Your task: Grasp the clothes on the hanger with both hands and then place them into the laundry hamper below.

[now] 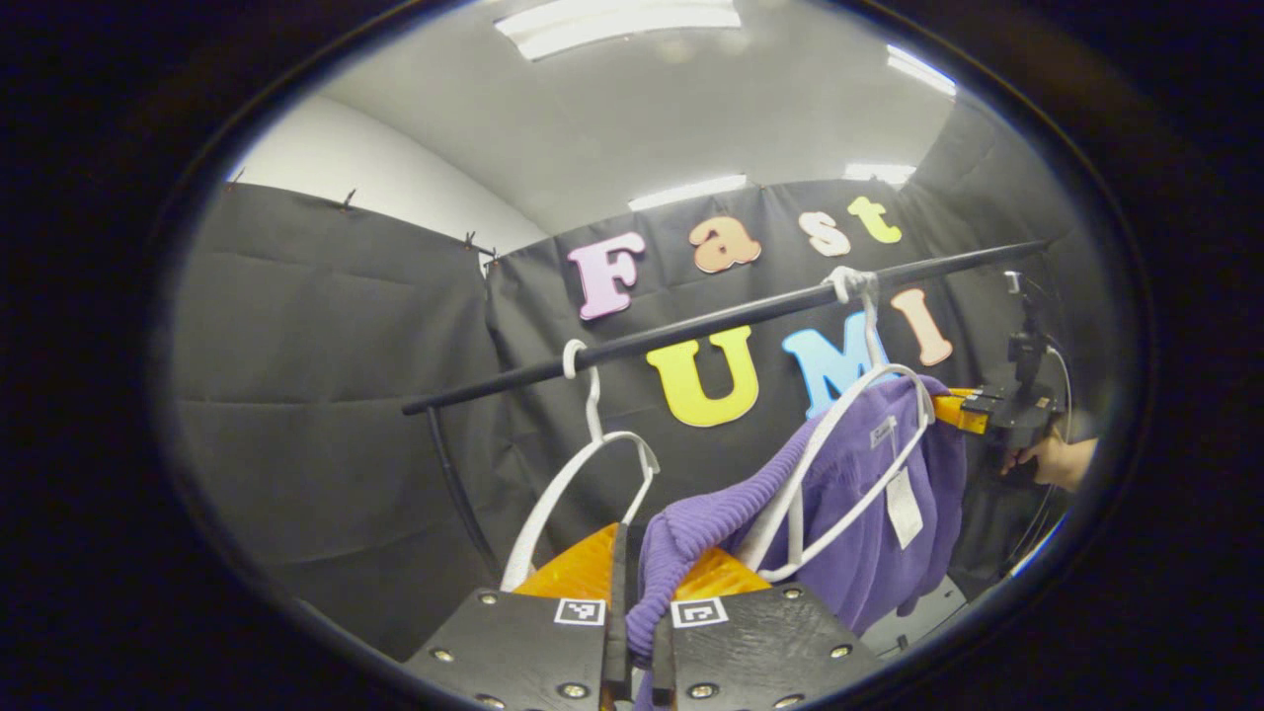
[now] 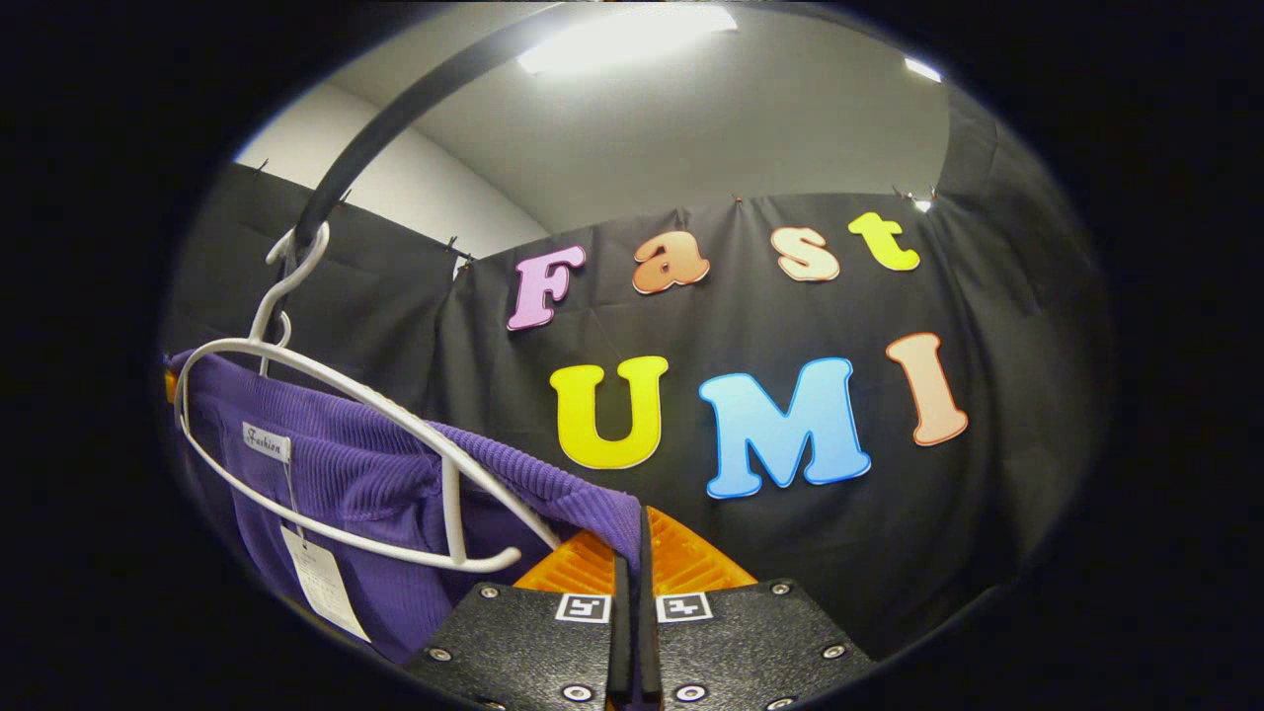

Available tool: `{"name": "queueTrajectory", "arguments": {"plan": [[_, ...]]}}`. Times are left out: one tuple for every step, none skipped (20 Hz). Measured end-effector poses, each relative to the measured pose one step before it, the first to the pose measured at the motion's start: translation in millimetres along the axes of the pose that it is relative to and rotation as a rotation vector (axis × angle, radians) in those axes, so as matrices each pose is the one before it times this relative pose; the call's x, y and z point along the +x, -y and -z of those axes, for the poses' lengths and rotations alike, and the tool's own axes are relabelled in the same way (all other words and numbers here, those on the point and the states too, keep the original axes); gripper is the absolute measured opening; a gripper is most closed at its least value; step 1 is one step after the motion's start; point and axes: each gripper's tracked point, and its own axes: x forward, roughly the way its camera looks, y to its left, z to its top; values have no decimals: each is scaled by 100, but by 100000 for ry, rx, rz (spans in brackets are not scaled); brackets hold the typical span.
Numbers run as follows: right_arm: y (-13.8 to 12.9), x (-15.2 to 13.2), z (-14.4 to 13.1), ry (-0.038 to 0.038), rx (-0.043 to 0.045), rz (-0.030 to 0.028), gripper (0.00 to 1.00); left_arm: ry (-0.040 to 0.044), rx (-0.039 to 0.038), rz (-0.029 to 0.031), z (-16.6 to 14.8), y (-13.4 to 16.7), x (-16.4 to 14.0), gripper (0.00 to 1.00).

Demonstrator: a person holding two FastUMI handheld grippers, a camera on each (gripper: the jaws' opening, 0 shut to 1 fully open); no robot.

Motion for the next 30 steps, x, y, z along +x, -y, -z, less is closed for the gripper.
{"name": "queueTrajectory", "arguments": {"plan": [[81, -229, 117, -24, 1119, 810, 3, 803, -216, 468, -150, 71, 43, 9], [89, -56, 168, 17, -235, 232, 2, -113, 136, 406, 28, 62, 18, 14], [427, -336, 390, -936, -516, -340, 2, -347, 135, 316, 132, -76, 187, 14], [220, -55, 259, -1507, 525, -729, 2, -254, -202, 402, -111, -49, 153, 9], [-100, 140, 128, -814, 1460, -557, 2, 82, -877, 388, -175, 81, -135, 9], [-5, 373, 223, -880, 2119, -418, 3, 301, -1093, 554, -146, 112, -225, 9], [-139, 35, 496, -1459, 3206, -602, 2, 547, -415, 523, -100, 127, -199, 9], [-72, 130, 326, -1293, 3983, -563, 2, 622, 233, 580, -185, 154, -2, 9], [-176, 174, 292, -1374, 4728, -815, 2, 208, 608, 543, 33, 140, 123, 9], [-84, 357, 105, -958, 5523, -1217, 3, -444, 756, 549, 31, 62, 129, 14], [-145, 430, 82, -907, 5057, -1495, 2, -498, 326, 206, 128, 113, -69, 9], [-40, 350, 204, -1148, 3462, -1015, 2, -218, 292, 287, -40, 20, 33, 14], [235, 102, 426, -920, 1995, -561, 2, -166, 28, 118, 32, 44, 16, 14], [269, 191, 418, -1508, 1333, -137, 2, -242, -377, 96, 46, 43, 105, 9], [152, 235, 612, -1728, 1828, -144, 2, -414, -685, 399, 58, 147, 51, 9], [188, 283, 1367, -3695, 1465, 647, 2, -780, -1509, 457, 325, 243, 110, 14], [530, 123, 1345, -2984, -838, 1429, 2, -1522, -1309, 720, 1026, 148, 324, 9], [245, -15, 1087, -1620, -1694, 528, 2, -1249, -203, -647, 825, -148, 12, 14], [2, 114, 1030, -1422, -1504, 408, 3, -618, -102, -368, 533, -306, -28, 9], [74, -133, 721, -1402, -459, 392, 2, -657, -465, -7, 425, -32, -125, 9], [60, -630, 879, -1060, 338, 553, 2, -1342, -383, 327, 652, 20, -135, 9], [55, -659, 624, -757, 536, 475, 2, -846, -617, -11, 517, -59, -281, 9], [-75, -751, 683, -1005, -165, 422, 2, -608, -571, -165, 740, -51, -475, 14], [-152, -683, 467, -779, -784, 499, 3, -696, -680, -169, 627, -57, -558, 14], [-281, -669, 378, -728, -1467, 380, 2, -535, -591, -175, 471, -188, -1013, 14], [-344, -742, 203, -130, -1942, 376, 2, -99, -890, -85, 213, -229, -485, 14], [-388, -961, 55, 240, -1790, 251, 2, 249, -876, -41, 174, -52, -716, 14], [-378, -1001, -61, 558, -1507, 281, 2, 104, -617, 102, 166, -9, -591, 14], [-366, -1206, -69, 840, -751, 623, 2, 368, -634, 793, 173, -238, -328, 14], [-474, -1227, -28, 539, -397, 446, 2, 684, -682, 1220, 4, -10, -602, 9]]}}
